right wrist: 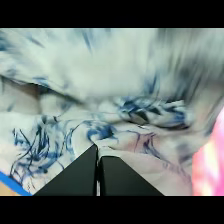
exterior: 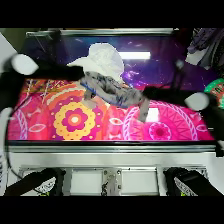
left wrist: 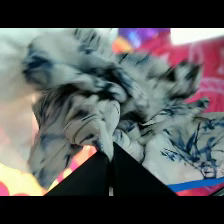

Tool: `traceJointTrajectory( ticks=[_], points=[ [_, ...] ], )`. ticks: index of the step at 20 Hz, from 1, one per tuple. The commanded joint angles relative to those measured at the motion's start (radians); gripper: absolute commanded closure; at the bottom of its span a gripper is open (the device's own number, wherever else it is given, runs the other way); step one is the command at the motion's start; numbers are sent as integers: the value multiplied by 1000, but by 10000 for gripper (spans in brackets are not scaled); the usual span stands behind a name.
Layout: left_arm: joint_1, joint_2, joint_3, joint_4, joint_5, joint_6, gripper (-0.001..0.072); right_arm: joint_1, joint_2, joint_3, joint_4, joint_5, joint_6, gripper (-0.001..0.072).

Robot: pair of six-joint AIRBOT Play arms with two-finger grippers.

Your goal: Fold the clothes and pants, and hang the long-sleeved shirts on hangers.

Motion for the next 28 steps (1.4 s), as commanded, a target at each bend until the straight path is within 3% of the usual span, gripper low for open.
traceJointTrajectory(
  ticks=[1,6,14,15,17,19,22,28],
  points=[
    [-42,194,212,-18,26,-1,693,-51,114,388,-97,90,-68,701],
    [-216,355,392,-10,167,0,694,-49,209,718,-95,89,-68,701],
    [-314,391,481,0,225,8,694,-50,294,755,-95,121,-66,700],
    [-314,385,470,39,202,5,693,-50,282,755,-96,162,-63,701],
    [-314,353,421,145,94,-111,694,-50,237,755,-121,319,-10,701],
    [-314,312,335,218,-126,-188,693,-50,171,750,-164,566,12,700],
    [-315,258,133,222,-480,-211,693,-50,93,665,-224,910,-8,701],
    [-311,357,-293,34,-577,-218,693,-50,128,291,-230,1039,1,700]
  ],
)
